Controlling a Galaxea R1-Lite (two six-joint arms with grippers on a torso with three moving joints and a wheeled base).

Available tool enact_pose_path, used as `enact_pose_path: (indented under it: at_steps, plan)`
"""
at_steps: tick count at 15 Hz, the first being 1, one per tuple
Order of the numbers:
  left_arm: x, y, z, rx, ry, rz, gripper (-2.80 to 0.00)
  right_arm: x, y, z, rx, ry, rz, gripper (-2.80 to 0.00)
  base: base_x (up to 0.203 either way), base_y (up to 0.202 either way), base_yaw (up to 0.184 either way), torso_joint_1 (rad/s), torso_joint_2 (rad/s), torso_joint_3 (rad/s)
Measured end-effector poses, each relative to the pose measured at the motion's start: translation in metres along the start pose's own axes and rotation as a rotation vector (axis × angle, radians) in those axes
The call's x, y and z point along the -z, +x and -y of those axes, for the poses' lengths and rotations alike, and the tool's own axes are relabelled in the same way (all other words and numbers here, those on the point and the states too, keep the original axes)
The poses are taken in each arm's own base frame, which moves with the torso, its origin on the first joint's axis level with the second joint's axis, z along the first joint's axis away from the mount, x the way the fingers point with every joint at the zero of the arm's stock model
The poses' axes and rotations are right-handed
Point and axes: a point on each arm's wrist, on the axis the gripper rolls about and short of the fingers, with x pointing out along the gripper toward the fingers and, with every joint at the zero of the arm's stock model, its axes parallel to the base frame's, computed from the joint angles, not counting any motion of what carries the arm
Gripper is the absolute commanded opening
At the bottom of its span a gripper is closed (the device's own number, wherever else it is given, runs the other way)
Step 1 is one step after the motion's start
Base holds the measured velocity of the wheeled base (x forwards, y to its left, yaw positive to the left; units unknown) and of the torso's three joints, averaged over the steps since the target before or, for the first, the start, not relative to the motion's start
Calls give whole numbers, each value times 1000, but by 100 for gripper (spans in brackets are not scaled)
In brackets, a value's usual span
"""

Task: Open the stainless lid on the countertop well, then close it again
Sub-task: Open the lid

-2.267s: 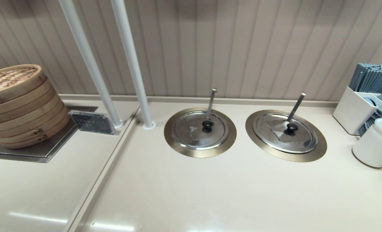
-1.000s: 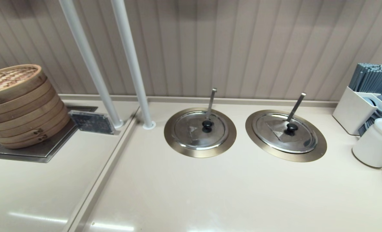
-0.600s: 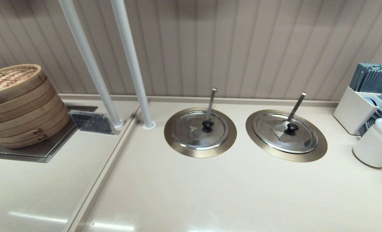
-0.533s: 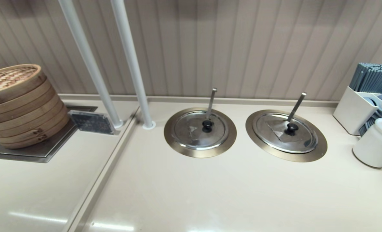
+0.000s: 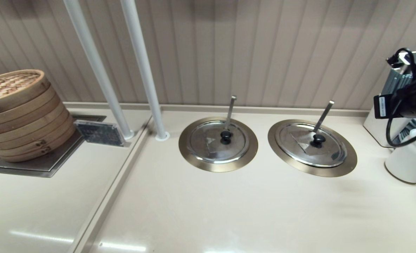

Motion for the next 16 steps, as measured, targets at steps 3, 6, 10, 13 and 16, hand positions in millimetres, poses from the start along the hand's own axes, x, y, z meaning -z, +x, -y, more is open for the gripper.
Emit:
enact_pose_path:
  at_steps: [3, 6, 10, 13, 16]
  plan:
    - [0, 0, 0, 0, 0, 0, -280, -5, 60, 1, 4, 39, -38, -280, 0, 0, 0, 0, 0, 0]
    - [0, 0, 0, 0, 0, 0, -280, 0, 92, -6, -64, 130, -63, -280, 0, 0, 0, 0, 0, 0]
    - [0, 0, 0, 0, 0, 0, -280, 1, 117, -16, -72, 204, 18, -280, 0, 0, 0, 0, 0, 0]
    - [0, 0, 0, 0, 0, 0, -280, 9, 138, -17, -63, 214, 26, -280, 0, 0, 0, 0, 0, 0]
    - [0, 0, 0, 0, 0, 0, -280, 15, 159, -16, -54, 254, 37, -280, 0, 0, 0, 0, 0, 0]
